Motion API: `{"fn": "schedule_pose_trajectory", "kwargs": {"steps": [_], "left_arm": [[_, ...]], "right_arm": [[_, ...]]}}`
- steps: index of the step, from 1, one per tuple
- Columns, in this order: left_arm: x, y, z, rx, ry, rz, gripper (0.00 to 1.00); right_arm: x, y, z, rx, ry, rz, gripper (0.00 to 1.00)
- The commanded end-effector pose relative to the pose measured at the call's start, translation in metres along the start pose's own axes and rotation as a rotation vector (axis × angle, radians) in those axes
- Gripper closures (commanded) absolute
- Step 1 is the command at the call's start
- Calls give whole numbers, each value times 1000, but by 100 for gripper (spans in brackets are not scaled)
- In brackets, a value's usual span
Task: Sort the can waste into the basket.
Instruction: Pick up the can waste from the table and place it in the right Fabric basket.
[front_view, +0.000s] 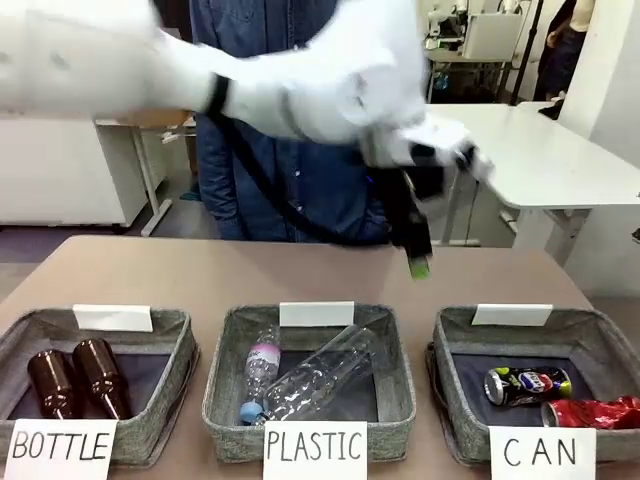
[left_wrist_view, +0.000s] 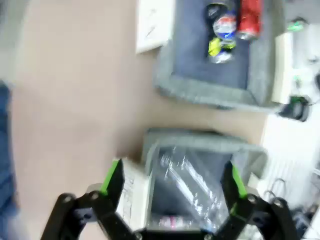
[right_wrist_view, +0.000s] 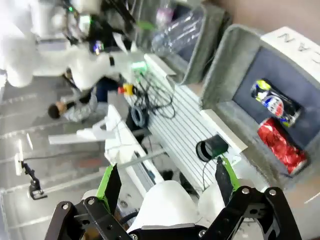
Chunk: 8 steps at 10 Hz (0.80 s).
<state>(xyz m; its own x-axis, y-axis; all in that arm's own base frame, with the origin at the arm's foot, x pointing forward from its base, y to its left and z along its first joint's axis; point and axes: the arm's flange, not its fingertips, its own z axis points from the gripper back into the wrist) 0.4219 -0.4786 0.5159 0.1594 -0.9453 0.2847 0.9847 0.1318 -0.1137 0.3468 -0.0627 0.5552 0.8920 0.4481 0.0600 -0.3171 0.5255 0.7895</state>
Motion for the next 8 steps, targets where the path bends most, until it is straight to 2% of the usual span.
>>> {"fn": "schedule_pose_trajectory", "kwargs": {"steps": [1, 2, 3, 4, 5, 6, 7, 8], "left_arm": [[-134, 7, 49, -19, -146, 298, 0], [-194, 14, 64, -86, -258, 433, 0], [-238, 15, 73, -136, -367, 580, 0], [-279, 11, 81, -187, -507, 663, 0], [-316, 7, 89, -265, -628, 757, 0], [-357, 3, 95, -354, -784, 813, 0], [-389, 1, 95, -398, -903, 789, 0], [-415, 6, 90, -445, -982, 826, 0]], "right_arm": [[72, 11, -18, -24, 143, 69, 0], [113, 15, -41, 11, 10, 84, 0], [140, 22, -64, 74, -45, 70, 0], [158, 31, -78, 157, -125, 64, 0], [169, 38, -81, 249, -215, -3, 0], [173, 39, -76, 354, -318, -187, 0], [167, 34, -70, 374, -384, -306, 0], [159, 28, -63, 353, -419, -338, 0]]}}
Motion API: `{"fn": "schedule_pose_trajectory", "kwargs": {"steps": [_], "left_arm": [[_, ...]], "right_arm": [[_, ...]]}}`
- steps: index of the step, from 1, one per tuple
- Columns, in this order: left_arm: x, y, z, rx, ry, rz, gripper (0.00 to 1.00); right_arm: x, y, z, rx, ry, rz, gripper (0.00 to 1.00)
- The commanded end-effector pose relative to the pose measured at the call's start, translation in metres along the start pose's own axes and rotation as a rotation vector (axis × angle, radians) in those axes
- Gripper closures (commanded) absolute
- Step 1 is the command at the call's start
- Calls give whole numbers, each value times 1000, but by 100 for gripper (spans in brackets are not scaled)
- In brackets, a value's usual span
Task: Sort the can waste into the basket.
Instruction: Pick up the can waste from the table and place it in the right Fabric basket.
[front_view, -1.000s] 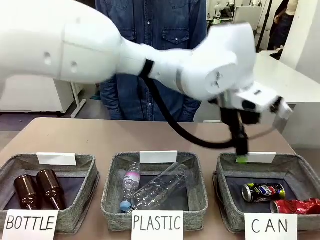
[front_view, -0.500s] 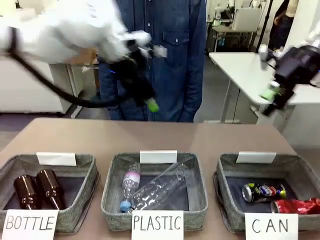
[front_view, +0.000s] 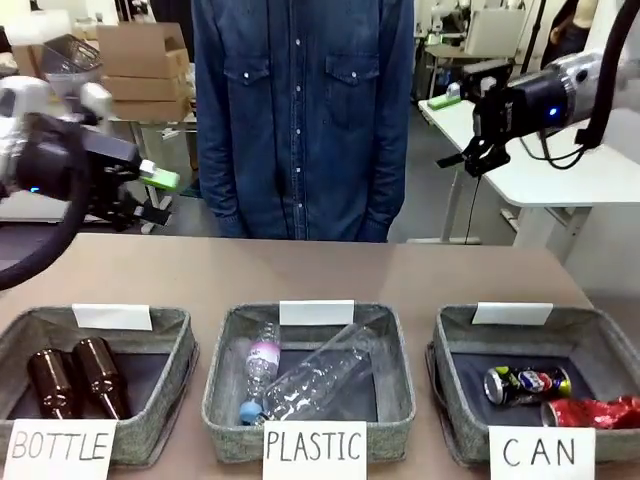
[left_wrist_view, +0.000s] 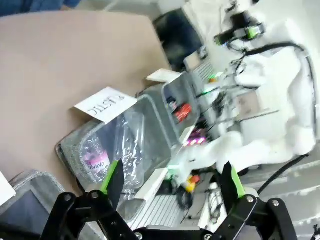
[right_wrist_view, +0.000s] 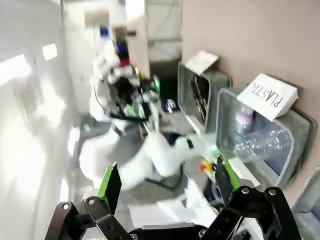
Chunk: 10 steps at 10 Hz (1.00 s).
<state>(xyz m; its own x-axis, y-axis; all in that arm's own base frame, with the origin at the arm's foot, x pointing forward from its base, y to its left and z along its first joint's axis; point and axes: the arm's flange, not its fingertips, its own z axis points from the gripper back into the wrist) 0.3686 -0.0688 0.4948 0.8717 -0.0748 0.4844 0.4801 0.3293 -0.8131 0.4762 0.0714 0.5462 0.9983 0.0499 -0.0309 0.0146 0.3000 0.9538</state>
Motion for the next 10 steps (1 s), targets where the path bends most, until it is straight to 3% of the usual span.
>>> {"fn": "schedule_pose_trajectory", "kwargs": {"steps": [1, 2, 10], "left_arm": [[15, -11, -25, 76, 98, -31, 0], [15, -11, -25, 76, 98, -31, 0], [15, -11, -25, 76, 98, -31, 0]], "right_arm": [[-19, -4, 9, -82, -74, -62, 0], [0, 0, 0, 0, 0, 0, 0], [0, 0, 0, 0, 0, 0, 0]]}}
